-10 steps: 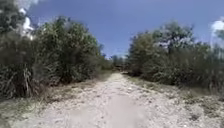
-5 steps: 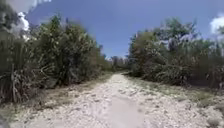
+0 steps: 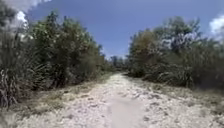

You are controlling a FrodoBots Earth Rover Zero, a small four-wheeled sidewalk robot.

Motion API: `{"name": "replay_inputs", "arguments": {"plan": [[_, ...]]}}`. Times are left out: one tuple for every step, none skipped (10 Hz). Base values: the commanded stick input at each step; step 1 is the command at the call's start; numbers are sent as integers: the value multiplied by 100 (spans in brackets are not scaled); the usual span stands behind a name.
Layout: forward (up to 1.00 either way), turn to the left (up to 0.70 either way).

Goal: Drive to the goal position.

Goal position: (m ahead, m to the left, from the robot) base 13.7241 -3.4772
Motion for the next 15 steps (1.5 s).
{"name": "replay_inputs", "arguments": {"plan": [[50, 0], [50, 0], [50, 0], [50, 0], [50, 0], [50, 0], [50, 0], [50, 0], [50, 0], [50, 0], [50, 0], [50, 0], [50, 0], [50, 0], [50, 0]]}}
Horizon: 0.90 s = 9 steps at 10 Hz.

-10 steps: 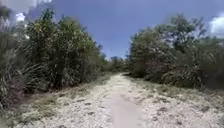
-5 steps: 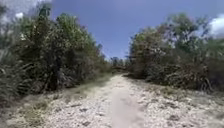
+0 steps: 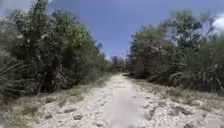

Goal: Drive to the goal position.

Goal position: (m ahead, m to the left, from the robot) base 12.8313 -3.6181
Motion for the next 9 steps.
{"name": "replay_inputs", "arguments": {"plan": [[50, 0], [50, 0], [50, 0], [50, 0], [50, 0], [50, 0], [50, 0], [50, 0], [50, 0]]}}
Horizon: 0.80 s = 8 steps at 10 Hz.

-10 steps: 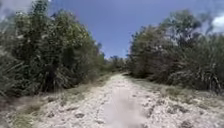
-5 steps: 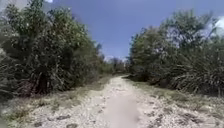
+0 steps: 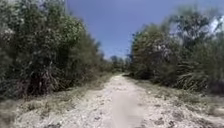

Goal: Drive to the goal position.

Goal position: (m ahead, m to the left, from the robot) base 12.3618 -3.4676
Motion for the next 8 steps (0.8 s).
{"name": "replay_inputs", "arguments": {"plan": [[50, 0], [50, 0], [50, 0], [50, 0], [50, 0], [50, 0], [50, 0], [50, 0]]}}
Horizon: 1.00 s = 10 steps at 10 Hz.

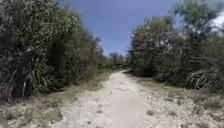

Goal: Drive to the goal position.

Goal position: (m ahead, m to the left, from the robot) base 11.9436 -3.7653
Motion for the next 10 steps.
{"name": "replay_inputs", "arguments": {"plan": [[50, 0], [50, 0], [50, 0], [50, 0], [50, 0], [50, 0], [50, 0], [50, 0], [50, 0], [50, 0]]}}
